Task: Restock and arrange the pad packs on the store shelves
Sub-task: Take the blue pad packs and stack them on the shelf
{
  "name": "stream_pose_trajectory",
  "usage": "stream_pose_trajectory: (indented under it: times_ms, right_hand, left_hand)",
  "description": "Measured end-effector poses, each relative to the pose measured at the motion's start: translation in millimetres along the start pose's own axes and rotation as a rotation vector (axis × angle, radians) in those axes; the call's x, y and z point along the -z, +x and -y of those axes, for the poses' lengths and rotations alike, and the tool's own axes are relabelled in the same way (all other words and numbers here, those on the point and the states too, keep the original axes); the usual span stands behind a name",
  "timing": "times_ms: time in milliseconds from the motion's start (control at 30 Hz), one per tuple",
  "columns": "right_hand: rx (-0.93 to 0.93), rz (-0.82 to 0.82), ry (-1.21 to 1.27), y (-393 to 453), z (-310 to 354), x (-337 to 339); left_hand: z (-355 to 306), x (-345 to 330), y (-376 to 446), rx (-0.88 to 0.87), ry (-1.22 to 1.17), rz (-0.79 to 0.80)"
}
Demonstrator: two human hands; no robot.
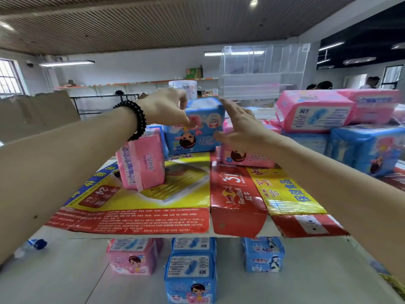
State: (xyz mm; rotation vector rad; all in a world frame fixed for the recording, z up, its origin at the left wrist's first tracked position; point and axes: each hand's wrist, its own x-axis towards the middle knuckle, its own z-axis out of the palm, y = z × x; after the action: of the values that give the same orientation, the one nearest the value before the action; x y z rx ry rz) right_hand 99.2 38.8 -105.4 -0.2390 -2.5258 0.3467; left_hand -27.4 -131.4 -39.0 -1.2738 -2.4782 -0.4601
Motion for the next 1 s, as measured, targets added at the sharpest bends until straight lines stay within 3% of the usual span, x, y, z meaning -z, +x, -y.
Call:
stream_pose_trajectory:
  times_ms: [200,400,633,833,1000]
  right_hand:
    - [-0.045,-0.138,0.256,-13,1,11]
    - [-0.048,-0.089,0.431,-23,7,18]
    - [-0.156,-0.176,0.989,-13,8,9]
    - [-0.295,-0.148,1.095,-17,10,6]
    - [-0.422,-0.345,1.348,-14,2,14]
  left_hand:
    - [-12,0,-8,0.132,-0.247,-0.158]
    - [-25,7,-17,0.235,-0.699,-0.247]
    - [-55,-18,-26,0.349,-1.04,-0.245]
    - [-87,-42,-31,0.426,-1.296,-0.252]
    - [-100,-58,-39,0.388,-1.476,-0.2]
